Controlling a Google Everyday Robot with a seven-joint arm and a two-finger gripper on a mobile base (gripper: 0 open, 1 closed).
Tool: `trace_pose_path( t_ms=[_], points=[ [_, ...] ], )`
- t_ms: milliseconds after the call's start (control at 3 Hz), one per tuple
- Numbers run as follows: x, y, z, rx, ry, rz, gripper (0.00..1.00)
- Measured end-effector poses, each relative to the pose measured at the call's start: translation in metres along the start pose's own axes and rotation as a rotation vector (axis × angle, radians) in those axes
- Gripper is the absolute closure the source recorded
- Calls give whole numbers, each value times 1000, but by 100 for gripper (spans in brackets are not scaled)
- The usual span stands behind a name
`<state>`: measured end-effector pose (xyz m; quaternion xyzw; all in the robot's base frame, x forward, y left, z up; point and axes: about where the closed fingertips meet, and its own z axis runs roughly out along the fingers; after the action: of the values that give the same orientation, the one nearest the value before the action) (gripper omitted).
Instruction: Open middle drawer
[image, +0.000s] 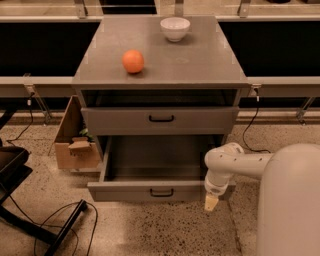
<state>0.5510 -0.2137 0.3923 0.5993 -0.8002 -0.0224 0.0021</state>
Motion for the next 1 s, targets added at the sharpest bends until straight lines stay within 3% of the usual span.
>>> trace_pose_path(
  t_ms=[667,1000],
  points=[
    [0,-2,-10,0,0,0,88],
    [6,9,-14,-2,14,2,100]
  ],
)
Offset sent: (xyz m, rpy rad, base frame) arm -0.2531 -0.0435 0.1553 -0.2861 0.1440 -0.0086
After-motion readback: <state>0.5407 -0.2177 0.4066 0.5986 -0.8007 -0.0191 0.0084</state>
